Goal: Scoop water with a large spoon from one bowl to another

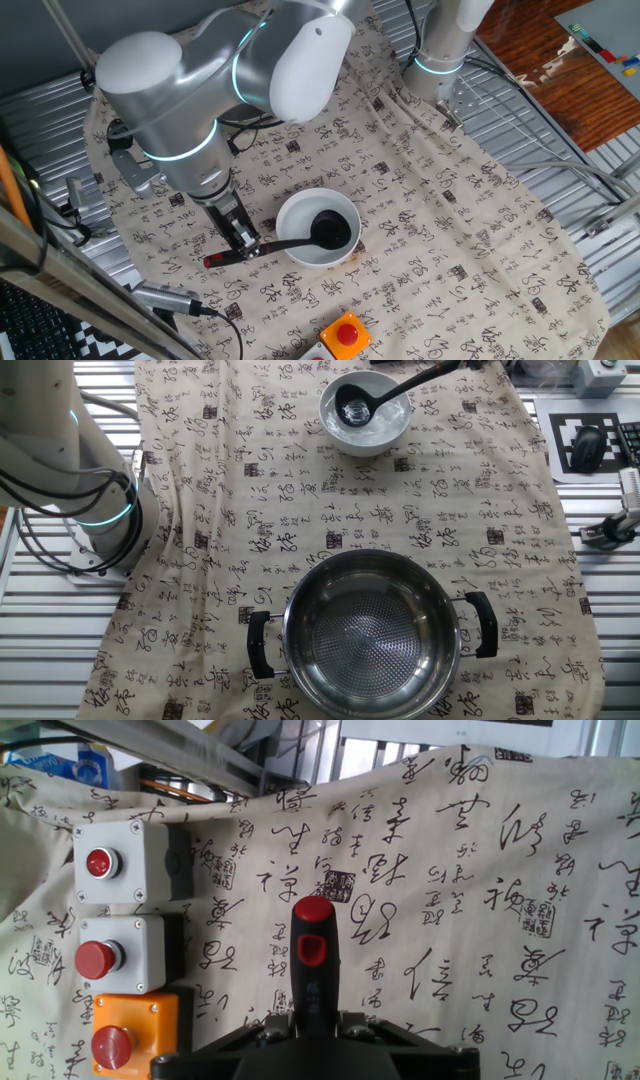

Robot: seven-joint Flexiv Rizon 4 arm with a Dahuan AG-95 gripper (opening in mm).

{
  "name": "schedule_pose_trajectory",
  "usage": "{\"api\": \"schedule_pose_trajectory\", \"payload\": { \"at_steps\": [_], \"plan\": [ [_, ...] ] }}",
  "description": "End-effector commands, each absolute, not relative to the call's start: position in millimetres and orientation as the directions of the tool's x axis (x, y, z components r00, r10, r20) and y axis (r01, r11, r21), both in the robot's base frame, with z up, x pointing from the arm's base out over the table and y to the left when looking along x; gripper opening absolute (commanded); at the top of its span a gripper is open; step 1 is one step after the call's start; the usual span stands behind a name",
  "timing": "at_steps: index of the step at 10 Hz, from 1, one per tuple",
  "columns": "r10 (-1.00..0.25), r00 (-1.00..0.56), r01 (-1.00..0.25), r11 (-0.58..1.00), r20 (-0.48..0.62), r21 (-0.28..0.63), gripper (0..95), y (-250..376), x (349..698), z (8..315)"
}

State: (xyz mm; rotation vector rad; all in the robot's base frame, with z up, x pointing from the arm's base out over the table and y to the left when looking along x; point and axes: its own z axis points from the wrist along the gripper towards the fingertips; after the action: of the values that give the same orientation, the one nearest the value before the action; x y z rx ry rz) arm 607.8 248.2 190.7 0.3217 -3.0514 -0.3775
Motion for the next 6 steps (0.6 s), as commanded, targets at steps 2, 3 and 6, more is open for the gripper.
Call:
{"api": "schedule_pose_trajectory", "payload": {
  "at_steps": [2, 3, 6],
  "plan": [
    [-0.205, -0.978, -0.192, 0.949, 0.027, 0.248, 0.0, 248.4, 607.8, 190.5],
    [-0.205, -0.978, -0.192, 0.948, 0.026, 0.252, 0.0, 248.4, 607.8, 190.5],
    [-0.203, -0.979, -0.189, 0.950, 0.030, 0.249, 0.0, 248.4, 607.8, 190.5]
  ]
}}
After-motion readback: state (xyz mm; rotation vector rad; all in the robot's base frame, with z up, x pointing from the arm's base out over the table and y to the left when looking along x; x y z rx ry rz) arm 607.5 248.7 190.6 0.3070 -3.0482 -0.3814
